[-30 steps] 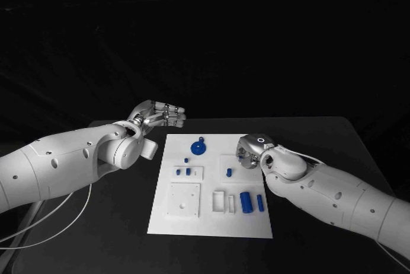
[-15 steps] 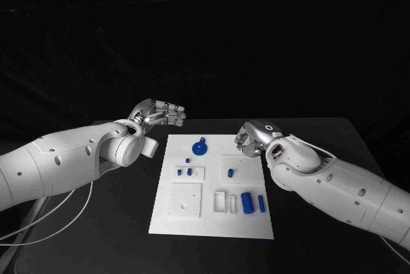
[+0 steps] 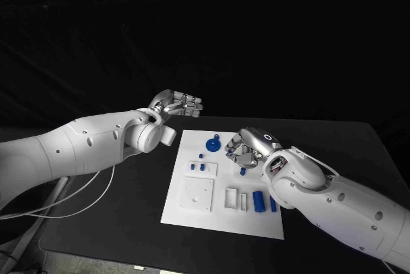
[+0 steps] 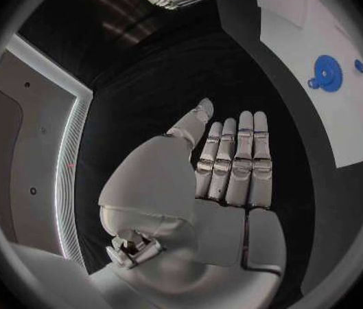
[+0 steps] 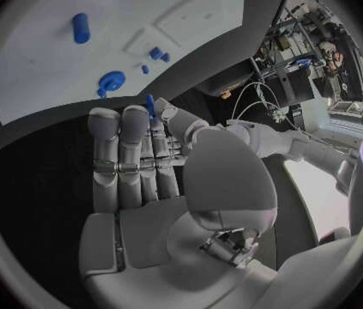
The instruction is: Assemble the parts on the task board
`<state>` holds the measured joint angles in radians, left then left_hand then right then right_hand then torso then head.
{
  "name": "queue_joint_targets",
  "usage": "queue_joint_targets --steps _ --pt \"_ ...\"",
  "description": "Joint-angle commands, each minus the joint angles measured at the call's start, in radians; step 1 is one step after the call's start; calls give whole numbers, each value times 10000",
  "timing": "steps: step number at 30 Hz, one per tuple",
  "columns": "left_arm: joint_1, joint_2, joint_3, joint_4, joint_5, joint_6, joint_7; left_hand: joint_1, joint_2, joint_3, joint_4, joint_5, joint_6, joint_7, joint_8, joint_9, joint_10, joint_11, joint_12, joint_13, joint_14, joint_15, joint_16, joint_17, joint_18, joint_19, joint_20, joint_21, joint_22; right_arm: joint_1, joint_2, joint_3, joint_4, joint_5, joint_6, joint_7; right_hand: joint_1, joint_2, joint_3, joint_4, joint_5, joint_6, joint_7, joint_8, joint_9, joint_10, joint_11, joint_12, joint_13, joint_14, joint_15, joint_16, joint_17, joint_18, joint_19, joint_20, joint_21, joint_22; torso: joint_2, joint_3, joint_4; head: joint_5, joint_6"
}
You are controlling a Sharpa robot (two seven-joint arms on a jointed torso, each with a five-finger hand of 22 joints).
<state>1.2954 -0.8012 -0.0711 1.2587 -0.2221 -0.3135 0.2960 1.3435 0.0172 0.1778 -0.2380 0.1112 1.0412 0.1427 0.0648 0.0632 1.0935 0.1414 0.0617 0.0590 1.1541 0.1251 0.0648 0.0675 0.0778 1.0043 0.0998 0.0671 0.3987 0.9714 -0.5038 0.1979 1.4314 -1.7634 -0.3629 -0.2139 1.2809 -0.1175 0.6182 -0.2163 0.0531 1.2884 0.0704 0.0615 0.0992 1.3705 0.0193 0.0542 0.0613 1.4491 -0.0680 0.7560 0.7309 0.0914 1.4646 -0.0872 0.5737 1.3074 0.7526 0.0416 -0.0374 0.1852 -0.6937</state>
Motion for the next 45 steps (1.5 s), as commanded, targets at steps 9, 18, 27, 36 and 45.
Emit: queue_joint_targets --steps 9,18,27,36,45 --pt "4 378 5 -191 206 -56 273 7 85 -24 -7 54 60 14 -13 1 -58 -23 -18 -7 -55 -38 -39 -1 -37 51 16 56 -19 -377 840 -542 -446 -422 -72 192 120 34 -14 32 34 61 18 29 -1 147 -57 73 55 37 -44 -51 9 116 129 -55 -3 682 -65 -51 10 517 -184" --pt "1 557 3 -226 209 -61 281 21 95 -16 -17 54 58 17 -14 0 -64 -19 -17 -7 -72 -35 -37 -2 -37 46 16 59 -30 -680 1453 -974 -1193 -917 -53 34 116 40 4 -9 35 67 14 26 1 151 -57 71 54 49 -47 -57 5 124 143 -57 7 682 -47 -62 31 699 -262" --pt "-3 633 2 -219 196 -30 269 31 101 -14 -19 55 61 16 -13 1 -65 -19 -17 -7 -78 -32 -37 -2 -36 41 17 62 -31 -849 1780 -1058 -1626 -1122 -203 -75 99 63 16 -55 14 62 17 28 -2 141 -52 70 52 61 -47 -61 -10 122 162 -57 98 698 -56 -38 -10 831 -362" --pt "-5 651 1 -203 191 -8 260 31 101 -14 -19 55 61 16 -13 1 -65 -19 -17 -7 -78 -32 -37 -2 -36 41 17 62 -31 -949 1911 -1137 -1874 -1240 -206 -105 92 73 11 -86 9 63 16 29 -3 143 -52 71 51 68 -48 -58 -21 122 161 -58 116 700 -58 -25 -17 898 -411" --pt "-8 676 0 -187 180 14 248 50 108 -14 -22 59 51 22 -14 0 -74 -16 -17 -7 -92 -29 -37 -2 -33 26 21 66 -25 -998 2031 -1198 -2068 -1292 -163 -115 89 79 11 -100 9 61 15 27 -5 144 -52 71 51 70 -48 -55 -24 124 159 -59 113 698 -51 -25 -21 926 -442"
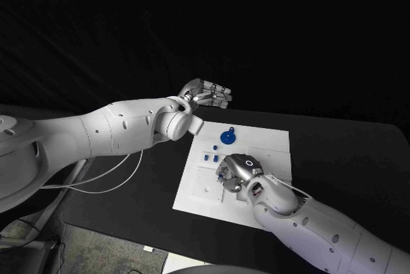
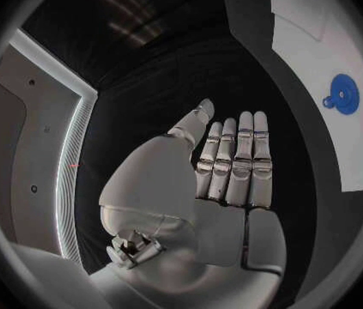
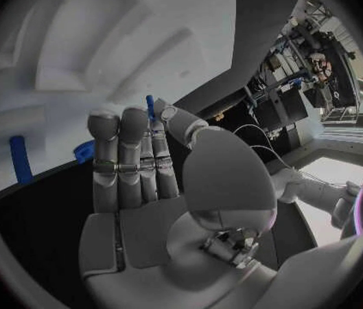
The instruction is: Assemble the parts on the task board
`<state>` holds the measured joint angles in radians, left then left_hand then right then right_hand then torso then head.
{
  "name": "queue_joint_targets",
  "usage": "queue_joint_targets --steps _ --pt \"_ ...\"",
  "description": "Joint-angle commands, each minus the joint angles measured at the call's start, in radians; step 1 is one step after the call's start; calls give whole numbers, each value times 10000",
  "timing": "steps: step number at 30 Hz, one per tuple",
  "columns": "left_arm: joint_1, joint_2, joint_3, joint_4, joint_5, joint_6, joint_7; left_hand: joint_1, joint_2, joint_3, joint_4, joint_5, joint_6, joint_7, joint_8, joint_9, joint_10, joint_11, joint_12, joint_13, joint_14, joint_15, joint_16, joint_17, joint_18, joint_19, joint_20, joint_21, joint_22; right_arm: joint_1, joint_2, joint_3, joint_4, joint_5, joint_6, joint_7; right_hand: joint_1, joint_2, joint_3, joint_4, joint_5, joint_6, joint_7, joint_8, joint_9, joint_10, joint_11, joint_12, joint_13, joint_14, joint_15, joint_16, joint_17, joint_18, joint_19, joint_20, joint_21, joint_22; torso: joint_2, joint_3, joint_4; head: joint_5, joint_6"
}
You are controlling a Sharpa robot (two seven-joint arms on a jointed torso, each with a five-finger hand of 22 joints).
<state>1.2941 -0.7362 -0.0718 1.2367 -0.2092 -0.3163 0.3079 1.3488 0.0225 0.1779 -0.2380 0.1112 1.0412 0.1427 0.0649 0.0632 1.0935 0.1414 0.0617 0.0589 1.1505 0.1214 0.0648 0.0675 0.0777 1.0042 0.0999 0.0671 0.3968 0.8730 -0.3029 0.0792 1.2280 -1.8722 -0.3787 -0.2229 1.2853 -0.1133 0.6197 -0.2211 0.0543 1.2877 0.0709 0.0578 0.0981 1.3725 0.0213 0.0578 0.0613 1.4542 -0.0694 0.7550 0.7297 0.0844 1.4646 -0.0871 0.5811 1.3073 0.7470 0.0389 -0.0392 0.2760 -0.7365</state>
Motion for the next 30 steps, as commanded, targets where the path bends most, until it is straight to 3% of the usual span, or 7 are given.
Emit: queue_joint_targets --steps 1,11,30 --pt "5 27 8 35 48 45 128 -3 55 -14 -22 59 51 22 -14 1 -75 -16 -17 -7 -56 8 -37 -3 -33 27 20 66 -6 -16 31 -18 -56 -207 -2 -27 46 38 -3 -53 -2 68 10 64 6 123 -73 35 51 19 -34 -45 -12 193 159 -60 38 698 1 1 -7 31 -17" --pt "4 55 8 39 34 64 117 19 64 -6 -31 60 49 24 -14 1 -79 -15 -17 -7 -62 9 -38 -4 -31 19 18 71 10 -25 96 -91 -186 -221 31 -30 25 63 -13 -97 -4 68 12 65 2 121 -70 34 50 16 -34 -40 -29 195 152 -60 51 696 -7 0 -16 70 -28" --pt "3 60 7 21 24 103 98 19 64 -6 -31 60 49 24 -14 1 -79 -15 -17 -7 -62 9 -38 -4 -31 19 18 71 10 -25 176 -344 -246 -249 70 -118 11 90 -37 -127 -13 69 14 66 -2 119 -70 35 50 13 -33 -36 -41 193 148 -60 69 697 -10 0 -26 98 -50"
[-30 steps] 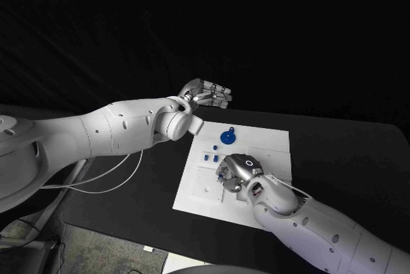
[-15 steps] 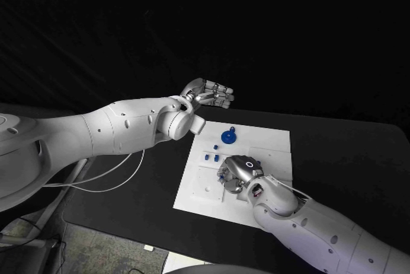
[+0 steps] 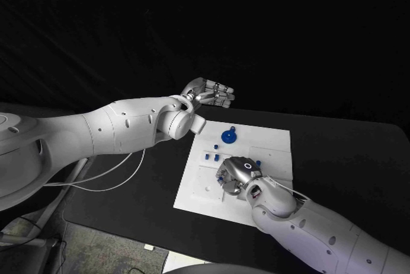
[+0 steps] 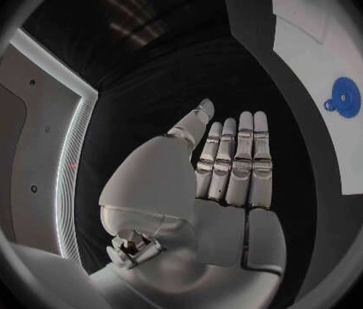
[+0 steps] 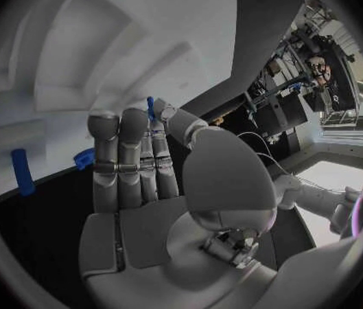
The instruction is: Assemble the parts on the task board
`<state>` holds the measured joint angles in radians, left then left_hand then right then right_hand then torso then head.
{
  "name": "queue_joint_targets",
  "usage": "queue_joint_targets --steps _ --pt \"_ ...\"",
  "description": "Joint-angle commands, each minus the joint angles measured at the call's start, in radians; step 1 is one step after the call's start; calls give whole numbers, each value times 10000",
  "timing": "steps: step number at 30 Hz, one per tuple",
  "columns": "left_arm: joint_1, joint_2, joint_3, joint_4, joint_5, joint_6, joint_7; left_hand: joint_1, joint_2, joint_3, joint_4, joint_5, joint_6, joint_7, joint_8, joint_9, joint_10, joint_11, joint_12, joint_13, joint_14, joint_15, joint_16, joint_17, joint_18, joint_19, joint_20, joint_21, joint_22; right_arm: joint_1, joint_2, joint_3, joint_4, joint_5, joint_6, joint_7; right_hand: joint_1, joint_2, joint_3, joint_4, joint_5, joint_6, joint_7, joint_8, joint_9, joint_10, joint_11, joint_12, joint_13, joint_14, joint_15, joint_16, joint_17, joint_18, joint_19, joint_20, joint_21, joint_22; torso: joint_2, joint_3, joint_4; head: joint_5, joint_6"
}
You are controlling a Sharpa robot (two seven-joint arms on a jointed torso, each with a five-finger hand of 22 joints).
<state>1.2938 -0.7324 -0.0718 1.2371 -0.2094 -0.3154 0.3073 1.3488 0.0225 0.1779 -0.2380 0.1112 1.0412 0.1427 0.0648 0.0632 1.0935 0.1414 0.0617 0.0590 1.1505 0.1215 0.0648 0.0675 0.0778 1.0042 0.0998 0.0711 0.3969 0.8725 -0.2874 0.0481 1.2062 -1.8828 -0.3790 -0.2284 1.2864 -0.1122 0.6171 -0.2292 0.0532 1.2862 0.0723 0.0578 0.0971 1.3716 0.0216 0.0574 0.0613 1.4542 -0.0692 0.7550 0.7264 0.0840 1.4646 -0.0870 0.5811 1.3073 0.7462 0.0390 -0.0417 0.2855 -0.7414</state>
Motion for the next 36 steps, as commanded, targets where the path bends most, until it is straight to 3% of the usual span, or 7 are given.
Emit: queue_joint_targets --steps 1,19,36 --pt "6 23 7 18 26 97 102 19 64 -7 -31 59 49 25 -14 1 -79 -15 -17 -7 -62 9 -38 -3 -31 19 18 31 10 -20 28 -40 -35 -153 66 -73 0 79 -11 -46 -2 84 -1 66 7 128 -72 38 49 12 -36 -36 -8 198 148 -61 69 697 -2 -1 -1 4 -1" --pt "6 39 5 8 15 170 51 35 81 -11 -30 47 40 31 -14 1 -93 -9 -18 -7 -84 16 -40 -5 -29 -11 25 34 79 -21 221 -108 -268 -656 -276 -641 4 85 -7 -90 -10 99 -9 66 3 143 -76 38 48 17 -40 -16 -9 195 156 -66 125 708 1 8 13 -39 7" --pt "6 7 1 -18 0 203 0 44 88 -23 -22 31 40 32 -14 1 -118 0 -19 -8 -113 26 -38 -5 -23 -26 35 28 95 -21 69 -113 39 -710 -333 -714 0 76 10 -112 -19 115 -14 65 -4 158 -80 39 47 15 -43 -3 -7 195 160 -71 156 709 -2 12 0 -22 -37"
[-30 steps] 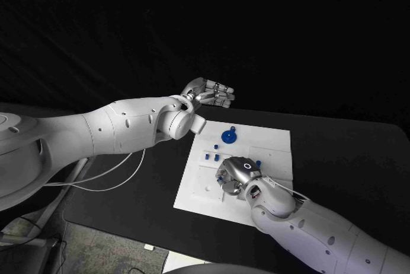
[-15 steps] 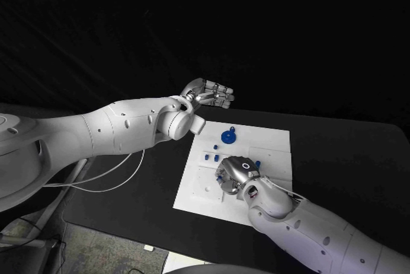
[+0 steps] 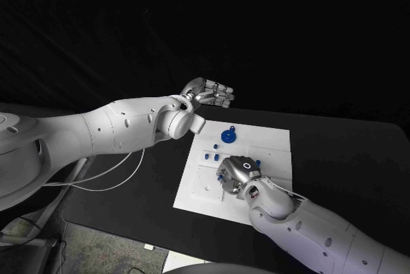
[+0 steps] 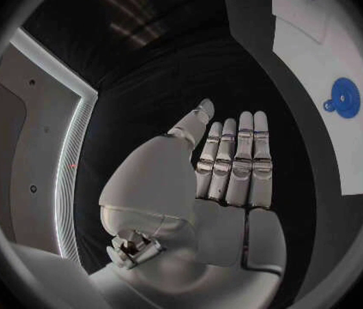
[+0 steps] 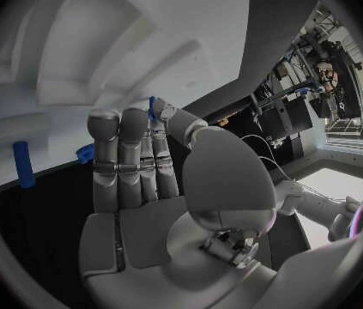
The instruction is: Assemble the parts on the task board
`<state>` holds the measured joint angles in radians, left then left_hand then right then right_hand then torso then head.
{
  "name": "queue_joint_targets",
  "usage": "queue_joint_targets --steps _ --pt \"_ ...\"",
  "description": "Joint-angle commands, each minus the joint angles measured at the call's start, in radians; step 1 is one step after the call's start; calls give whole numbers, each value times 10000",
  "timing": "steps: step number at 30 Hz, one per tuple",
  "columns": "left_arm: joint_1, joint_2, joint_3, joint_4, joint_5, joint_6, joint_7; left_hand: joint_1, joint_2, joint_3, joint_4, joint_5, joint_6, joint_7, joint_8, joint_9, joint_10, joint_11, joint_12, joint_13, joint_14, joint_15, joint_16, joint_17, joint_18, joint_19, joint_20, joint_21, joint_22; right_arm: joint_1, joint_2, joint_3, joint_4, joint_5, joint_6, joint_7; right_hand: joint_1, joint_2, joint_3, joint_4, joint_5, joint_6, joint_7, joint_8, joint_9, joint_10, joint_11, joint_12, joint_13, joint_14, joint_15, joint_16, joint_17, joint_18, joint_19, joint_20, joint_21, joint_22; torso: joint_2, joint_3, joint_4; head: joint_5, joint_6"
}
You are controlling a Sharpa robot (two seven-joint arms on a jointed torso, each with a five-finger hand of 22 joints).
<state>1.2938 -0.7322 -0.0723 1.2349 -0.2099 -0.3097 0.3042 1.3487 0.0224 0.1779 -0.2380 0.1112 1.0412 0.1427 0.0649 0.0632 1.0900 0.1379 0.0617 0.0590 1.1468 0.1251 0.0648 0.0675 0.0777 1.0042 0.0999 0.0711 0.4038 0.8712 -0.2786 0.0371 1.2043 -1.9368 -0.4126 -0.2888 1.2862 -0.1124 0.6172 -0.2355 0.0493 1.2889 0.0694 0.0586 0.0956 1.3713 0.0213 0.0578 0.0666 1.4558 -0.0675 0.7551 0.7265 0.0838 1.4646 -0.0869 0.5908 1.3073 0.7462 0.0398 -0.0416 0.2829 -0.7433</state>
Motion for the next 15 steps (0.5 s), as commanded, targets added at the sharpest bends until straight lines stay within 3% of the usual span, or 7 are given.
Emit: queue_joint_targets --steps 1,15 --pt "6 5 6 0 4 147 30 45 89 -25 -22 30 39 33 -14 1 -86 36 -19 -8 -79 -9 -38 -5 -22 -28 36 28 29 -8 -28 -3 73 -170 8 -110 2 78 9 -50 20 87 15 58 11 161 -77 35 -6 -1 -59 -4 -8 197 160 -72 60 710 -3 1 -3 4 -20" --pt "6 25 5 -19 0 159 12 45 89 -25 -22 30 39 33 -14 1 -86 36 -19 -8 -79 -9 -38 -5 -22 -28 36 28 29 -6 -38 -2 126 -162 368 -73 -7 82 0 -66 19 94 16 58 0 163 -78 35 -7 -4 -62 6 -7 188 161 -75 131 720 4 -14 4 -20 -19"
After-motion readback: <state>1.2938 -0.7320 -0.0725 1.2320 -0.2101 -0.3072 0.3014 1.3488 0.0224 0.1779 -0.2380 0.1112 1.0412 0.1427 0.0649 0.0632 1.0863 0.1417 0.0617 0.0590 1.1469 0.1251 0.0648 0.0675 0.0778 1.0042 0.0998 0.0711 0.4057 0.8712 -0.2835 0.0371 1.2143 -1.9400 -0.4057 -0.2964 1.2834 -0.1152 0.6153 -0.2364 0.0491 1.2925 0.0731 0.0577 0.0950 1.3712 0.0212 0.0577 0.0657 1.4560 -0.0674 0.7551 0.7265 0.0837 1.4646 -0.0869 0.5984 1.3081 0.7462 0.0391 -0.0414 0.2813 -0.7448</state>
